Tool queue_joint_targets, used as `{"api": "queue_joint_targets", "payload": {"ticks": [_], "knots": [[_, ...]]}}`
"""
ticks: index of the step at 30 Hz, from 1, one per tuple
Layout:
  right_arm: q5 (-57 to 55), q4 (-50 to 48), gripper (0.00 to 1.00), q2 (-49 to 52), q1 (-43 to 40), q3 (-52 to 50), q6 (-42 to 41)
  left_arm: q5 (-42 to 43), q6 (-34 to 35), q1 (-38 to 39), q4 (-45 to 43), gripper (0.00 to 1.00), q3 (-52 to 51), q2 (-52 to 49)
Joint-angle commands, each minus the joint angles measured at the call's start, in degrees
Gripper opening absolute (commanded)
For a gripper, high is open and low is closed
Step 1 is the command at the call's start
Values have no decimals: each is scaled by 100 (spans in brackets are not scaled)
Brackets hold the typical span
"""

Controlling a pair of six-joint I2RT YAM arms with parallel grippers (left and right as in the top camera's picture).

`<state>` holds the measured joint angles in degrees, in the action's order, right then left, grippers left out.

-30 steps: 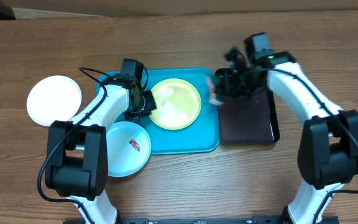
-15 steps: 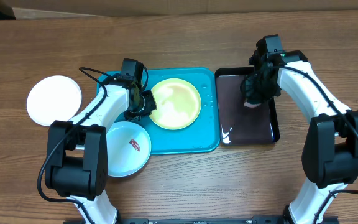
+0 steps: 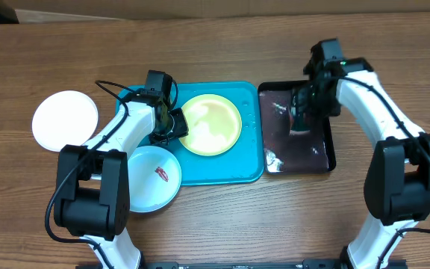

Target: Clean dirty plates on tray and stack at the side

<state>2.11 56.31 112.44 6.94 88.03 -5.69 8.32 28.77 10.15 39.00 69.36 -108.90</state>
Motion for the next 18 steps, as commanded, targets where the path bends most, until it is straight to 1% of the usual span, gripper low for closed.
{"api": "queue_joint_targets", "payload": {"ticks": [1,5,6,7,11,14,18], "knots": [[-98,-90,80,-46,-365,356,-203,2,-44,39,-35,44,-37,-50],[-98,-96,84,-46,-737,337,-201,2,-44,39,-120,45,-79,-50],[-98,-72,91,-46,-822,330,-201,2,-44,42,-146,44,-90,-50],[-98,-39,100,-46,-903,330,-199,4,-42,42,-181,44,-109,-50],[-96,-42,100,-46,-1150,330,-199,2,-24,42,-313,43,-192,-50],[-96,-46,100,-46,-1174,330,-199,2,0,39,-420,43,-269,-50],[-96,-46,100,-46,-1174,330,-199,2,0,39,-439,32,-273,-50]]}}
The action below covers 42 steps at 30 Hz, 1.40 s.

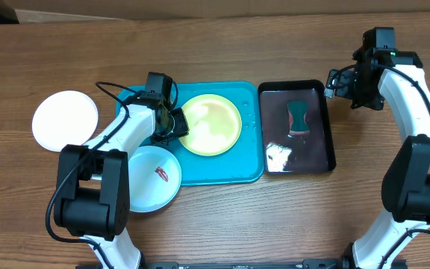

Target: Clean dirty plates on tray and stack at the side

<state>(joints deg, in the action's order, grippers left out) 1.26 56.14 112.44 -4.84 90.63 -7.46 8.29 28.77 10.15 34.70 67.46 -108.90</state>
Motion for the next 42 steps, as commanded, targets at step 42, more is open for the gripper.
{"api": "queue_joint_targets", "payload": {"ticks": [42], "knots": [[-13,-28,100,-46,4,70,-22,2048,-1414,-717,-284,4,925,192]]}}
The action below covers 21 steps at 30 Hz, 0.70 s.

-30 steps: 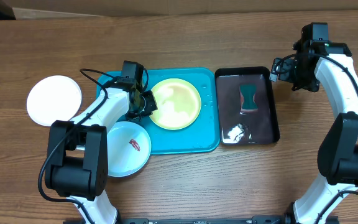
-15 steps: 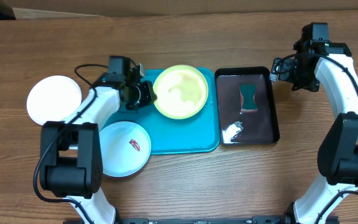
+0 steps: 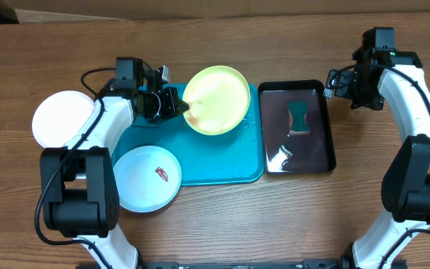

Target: Clean dirty plates on tray and stack at the side

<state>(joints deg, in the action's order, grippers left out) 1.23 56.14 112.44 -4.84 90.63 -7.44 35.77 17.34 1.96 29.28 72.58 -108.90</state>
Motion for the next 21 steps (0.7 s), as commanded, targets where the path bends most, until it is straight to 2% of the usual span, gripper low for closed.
{"api": "queue_joint_targets", "payload": {"ticks": [1,11,15,21], "knots": [[-11,-28,100,-46,4,70,-24,-938,-310,138,435,4,538,243],[-11,-28,100,-46,4,70,-24,-2568,-487,658,1661,4,1733,457],[-11,-28,100,-46,4,70,-24,-3263,-518,1095,1856,4,2114,457],[-11,-28,100,-46,4,70,-24,-3783,-505,1882,1884,4,2586,457]]}}
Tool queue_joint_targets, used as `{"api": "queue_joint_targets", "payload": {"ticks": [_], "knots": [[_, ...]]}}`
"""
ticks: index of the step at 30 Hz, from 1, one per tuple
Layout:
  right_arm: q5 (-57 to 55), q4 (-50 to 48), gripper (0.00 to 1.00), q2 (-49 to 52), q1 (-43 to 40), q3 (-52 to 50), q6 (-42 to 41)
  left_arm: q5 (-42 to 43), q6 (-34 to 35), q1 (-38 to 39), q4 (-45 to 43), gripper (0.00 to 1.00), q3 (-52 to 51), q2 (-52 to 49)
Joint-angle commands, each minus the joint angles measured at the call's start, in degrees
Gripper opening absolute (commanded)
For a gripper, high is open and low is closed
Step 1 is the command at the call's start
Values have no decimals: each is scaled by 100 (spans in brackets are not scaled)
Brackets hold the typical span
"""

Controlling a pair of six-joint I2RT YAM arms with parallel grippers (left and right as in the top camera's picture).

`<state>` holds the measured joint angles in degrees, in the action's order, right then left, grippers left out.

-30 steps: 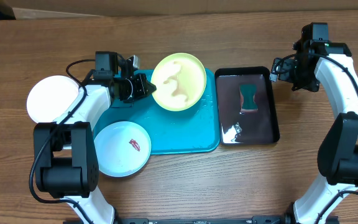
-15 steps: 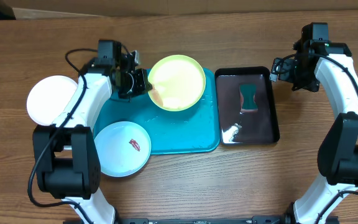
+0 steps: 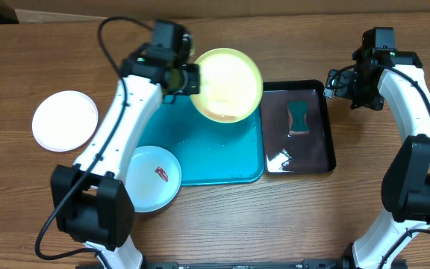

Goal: Clean dirty plates on tray and stack at the side
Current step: 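Lift the yellow plate with the left gripper off the teal tray, then carry the yellow plate left and set it on the white plate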

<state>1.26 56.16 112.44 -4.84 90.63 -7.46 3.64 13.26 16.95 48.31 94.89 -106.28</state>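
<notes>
My left gripper (image 3: 192, 78) is shut on the rim of a yellow-green plate (image 3: 228, 84), holding it raised over the far right part of the teal tray (image 3: 215, 161). A white plate with a red smear (image 3: 155, 178) overlaps the tray's near left corner. Another white plate (image 3: 65, 120), clean, lies on the table at the left. The green sponge (image 3: 298, 117) rests in the black tray (image 3: 312, 157) with wet patches. My right gripper (image 3: 333, 84) hovers beyond that tray's far right corner; its fingers are too small to read.
A cardboard edge runs along the far side of the wooden table (image 3: 215, 217). Cables loop over my left arm (image 3: 118, 142).
My left arm swung right and toward the far side, carrying the yellow-green plate higher and rightward. The right arm, the sponge and both white plates kept their places.
My right gripper was over the sponge in the black tray while the left held the yellow-green plate flat on the teal tray. Then the right arm stood off at the far right, sponge left behind. Later the plate was lifted, and now it hangs farther right.
</notes>
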Motion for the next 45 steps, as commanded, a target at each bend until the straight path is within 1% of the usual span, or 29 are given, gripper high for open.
{"api": "queue_joint_targets", "payload": {"ticks": [1,2,3,6,13,16,22,25,32,36,45], "knots": [[-11,-31,100,-46,4,70,-22,-726,-85,516,-39,4,398,195],[-13,-31,100,-46,4,70,-22,-949,-85,680,-66,4,442,195],[-13,-31,100,-46,4,70,-22,-1458,-85,990,-120,4,481,195],[-13,-31,100,-46,4,70,-22,-2470,-85,1550,-162,4,498,195],[-11,-31,100,-46,4,70,-22,-4647,-170,2780,-302,4,498,195],[-11,-31,100,-46,4,70,-22,-5410,-420,3237,-420,4,498,195],[-13,-31,100,-46,4,70,-22,-6590,-901,3790,-601,4,498,195],[-11,-31,100,-46,4,70,-22,-6916,-1069,3985,-616,4,498,195],[-13,-31,100,-46,4,70,-22,-7619,-1075,4356,-619,4,498,195],[-13,-31,100,-46,4,70,-22,-7672,-1204,4461,-675,4,498,195],[-13,-31,100,-46,4,70,-22,-7670,-1202,4448,-798,4,498,195]]}}
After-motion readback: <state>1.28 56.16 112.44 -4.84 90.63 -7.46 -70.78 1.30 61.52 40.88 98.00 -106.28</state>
